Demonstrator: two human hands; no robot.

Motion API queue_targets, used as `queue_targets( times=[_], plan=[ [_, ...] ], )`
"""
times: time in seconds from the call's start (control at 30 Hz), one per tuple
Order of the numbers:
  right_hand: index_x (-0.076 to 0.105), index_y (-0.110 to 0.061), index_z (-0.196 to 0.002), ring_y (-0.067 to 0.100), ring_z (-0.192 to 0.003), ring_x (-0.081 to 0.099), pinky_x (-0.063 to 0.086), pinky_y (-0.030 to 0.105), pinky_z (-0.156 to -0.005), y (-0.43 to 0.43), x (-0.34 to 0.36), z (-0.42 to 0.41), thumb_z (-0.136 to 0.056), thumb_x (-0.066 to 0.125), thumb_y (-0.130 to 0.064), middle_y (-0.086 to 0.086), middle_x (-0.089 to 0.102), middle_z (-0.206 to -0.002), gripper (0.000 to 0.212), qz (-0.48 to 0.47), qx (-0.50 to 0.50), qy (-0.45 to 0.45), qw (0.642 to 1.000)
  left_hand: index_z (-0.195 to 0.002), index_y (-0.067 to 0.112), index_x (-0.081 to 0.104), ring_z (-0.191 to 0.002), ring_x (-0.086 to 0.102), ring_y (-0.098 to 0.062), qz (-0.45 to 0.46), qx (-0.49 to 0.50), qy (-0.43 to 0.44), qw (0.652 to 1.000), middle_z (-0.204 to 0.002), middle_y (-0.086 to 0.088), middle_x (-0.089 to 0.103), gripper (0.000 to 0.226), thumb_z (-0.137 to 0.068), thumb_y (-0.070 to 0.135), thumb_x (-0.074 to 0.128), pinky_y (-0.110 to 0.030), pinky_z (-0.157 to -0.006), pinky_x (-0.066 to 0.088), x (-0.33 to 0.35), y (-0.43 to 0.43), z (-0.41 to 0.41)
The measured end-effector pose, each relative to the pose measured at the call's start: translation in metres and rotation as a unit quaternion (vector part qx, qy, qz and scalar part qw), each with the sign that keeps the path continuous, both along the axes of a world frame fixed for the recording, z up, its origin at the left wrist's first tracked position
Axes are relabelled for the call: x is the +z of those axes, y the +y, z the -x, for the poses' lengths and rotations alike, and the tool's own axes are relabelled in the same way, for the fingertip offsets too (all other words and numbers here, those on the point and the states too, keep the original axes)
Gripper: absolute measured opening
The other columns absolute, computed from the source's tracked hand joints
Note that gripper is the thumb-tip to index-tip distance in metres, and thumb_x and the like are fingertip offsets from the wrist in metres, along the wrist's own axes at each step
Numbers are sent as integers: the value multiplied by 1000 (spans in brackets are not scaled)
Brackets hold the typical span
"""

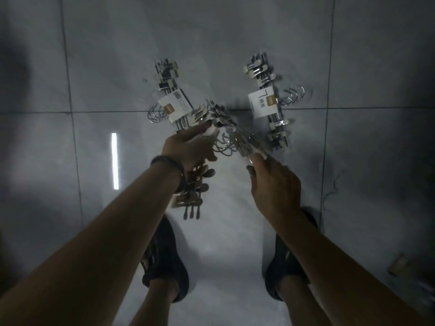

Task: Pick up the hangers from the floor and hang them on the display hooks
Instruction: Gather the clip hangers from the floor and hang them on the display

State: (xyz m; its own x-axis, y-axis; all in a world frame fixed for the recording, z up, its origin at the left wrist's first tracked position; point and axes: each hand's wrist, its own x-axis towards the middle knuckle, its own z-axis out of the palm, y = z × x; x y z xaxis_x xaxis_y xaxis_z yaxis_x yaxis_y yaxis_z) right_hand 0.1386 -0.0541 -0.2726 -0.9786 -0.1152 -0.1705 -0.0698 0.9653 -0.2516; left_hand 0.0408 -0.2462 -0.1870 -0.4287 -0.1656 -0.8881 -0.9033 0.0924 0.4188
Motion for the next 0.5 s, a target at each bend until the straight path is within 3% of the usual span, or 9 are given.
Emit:
queue_targets(
  times=[0.07, 0.13, 0.23, 0.3, 0.4, 0.5],
  plan=[
    [61, -11, -115, 26, -60, 56, 37, 29, -54, 12, -4, -2, -100, 67, -26, 12, 63, -79, 22, -33, 29, 21, 999, -114, 39, 77, -57, 66, -15, -45, -22, -56, 997, -61, 3, 74, 38, -95, 6, 73, -35, -61, 65, 7, -2, 11],
    [59, -10, -114, 24, -58, 54, 31, 29, -54, 13, -6, -5, -102, 64, -28, 11, 62, -78, 22, -47, 43, 22, 998, -124, 39, 76, -65, 69, -16, -1, -71, -35, 997, -64, 3, 77, 34, -95, 20, 74, -40, -78, 66, 2, 2, 13],
    [58, -9, -121, 19, -57, 53, 33, 26, -53, 4, -4, -2, -102, 64, -29, 7, 62, -79, 28, 20, -3, -20, 1000, -118, 41, 77, -58, 73, -15, 85, -100, 48, 990, -70, 1, 79, 25, -93, 38, 75, -38, -64, 66, -3, 17, 6],
    [58, -8, -124, 16, -54, 47, 36, 26, -50, 8, 0, 0, -102, 64, -26, 6, 60, -75, 30, 30, -15, -14, 999, -110, 37, 81, -53, 68, -17, 52, -41, 45, 997, -68, -7, 77, 18, -92, 35, 77, -37, -64, 62, -1, 18, 2],
    [53, -12, -108, 21, -57, 45, 37, 32, -53, 28, -3, -6, -105, 60, -25, 8, 56, -75, 15, -60, 57, 30, 996, -111, 31, 80, -65, 72, -13, 14, -37, 12, 999, -76, -12, 79, 17, -95, 31, 76, -27, -67, 58, 2, 16, 3],
    [49, -12, -98, 19, -55, 38, 34, 32, -53, 34, -7, -5, -100, 68, -23, 8, 52, -72, 22, -40, 62, 24, 997, -114, 27, 78, -60, 70, -12, 17, 20, 15, 1000, -73, -9, 77, 18, -97, 29, 75, -30, -63, 62, 7, 24, -10]
  ],
)
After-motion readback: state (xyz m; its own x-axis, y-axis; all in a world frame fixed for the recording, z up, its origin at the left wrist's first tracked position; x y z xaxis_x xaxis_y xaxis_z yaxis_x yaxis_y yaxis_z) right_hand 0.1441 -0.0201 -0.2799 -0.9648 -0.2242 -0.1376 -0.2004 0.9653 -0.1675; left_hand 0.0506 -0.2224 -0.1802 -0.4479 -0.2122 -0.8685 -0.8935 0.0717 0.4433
